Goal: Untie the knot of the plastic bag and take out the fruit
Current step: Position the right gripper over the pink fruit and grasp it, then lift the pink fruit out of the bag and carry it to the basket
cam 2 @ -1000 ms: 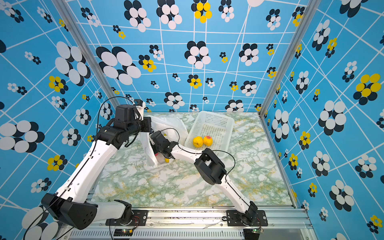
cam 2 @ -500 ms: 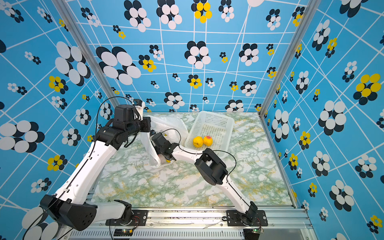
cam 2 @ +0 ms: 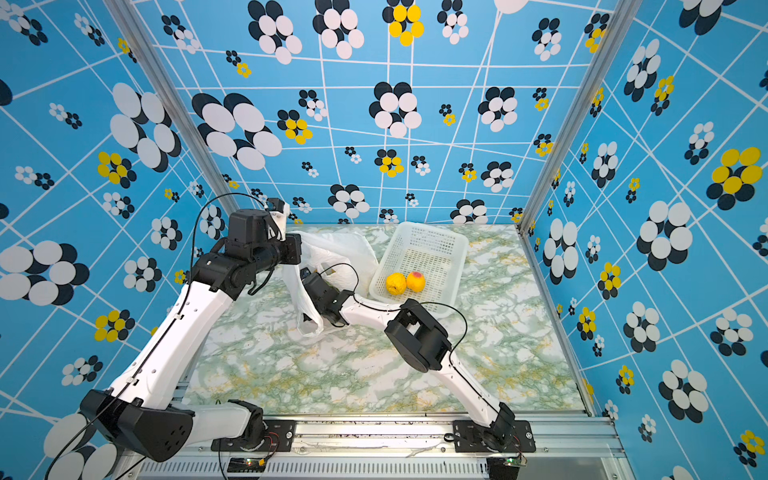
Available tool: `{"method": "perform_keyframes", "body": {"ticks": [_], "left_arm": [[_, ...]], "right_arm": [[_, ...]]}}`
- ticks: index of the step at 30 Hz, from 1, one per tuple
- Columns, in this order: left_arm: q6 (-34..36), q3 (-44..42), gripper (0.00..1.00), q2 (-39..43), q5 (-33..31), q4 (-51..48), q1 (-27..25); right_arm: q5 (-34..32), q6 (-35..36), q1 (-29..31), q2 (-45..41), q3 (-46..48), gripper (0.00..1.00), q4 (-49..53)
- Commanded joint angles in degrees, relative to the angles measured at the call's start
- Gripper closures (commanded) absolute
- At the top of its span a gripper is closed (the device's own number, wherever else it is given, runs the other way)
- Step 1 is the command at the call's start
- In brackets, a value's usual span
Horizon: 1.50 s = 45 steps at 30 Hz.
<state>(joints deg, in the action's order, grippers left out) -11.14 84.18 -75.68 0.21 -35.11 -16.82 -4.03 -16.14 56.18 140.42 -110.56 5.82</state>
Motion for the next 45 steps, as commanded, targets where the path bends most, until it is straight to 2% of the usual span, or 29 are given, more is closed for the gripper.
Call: {"method": "perform_keyframes", "body": {"ticks": [1, 8, 15, 36, 45], "left_arm": [[0.06, -0.18, 1.00, 2.27, -0.82, 1.76, 0.54], [-0.03, 0.11, 1.00, 2.02, -0.24, 1.54, 0.55], [-0.28, 0.28, 1.00, 0.85, -0.64, 1.19, 0.62], [-0.55, 1.48, 1.00, -1.93, -1.35, -0.39, 0.49], [-0.47, 1.45, 1.00, -1.51, -1.84, -0.46, 0.44]], "right_arm": [[-1.05, -1.03, -0.24, 2.86, -2.20, 0.20, 3.43], [0.41, -1.57, -0.64, -0.03, 1.47, 0.38, 0.98], [1.49, -1.23, -0.98, -4.26, 5.41, 0.46, -0.64], [4.16, -1.25, -2.83, -29.79, 31.95, 0.52, -14.09], [-0.53, 1.79, -5.00, -49.71, 51.36, 0.52, -25.82]]}}
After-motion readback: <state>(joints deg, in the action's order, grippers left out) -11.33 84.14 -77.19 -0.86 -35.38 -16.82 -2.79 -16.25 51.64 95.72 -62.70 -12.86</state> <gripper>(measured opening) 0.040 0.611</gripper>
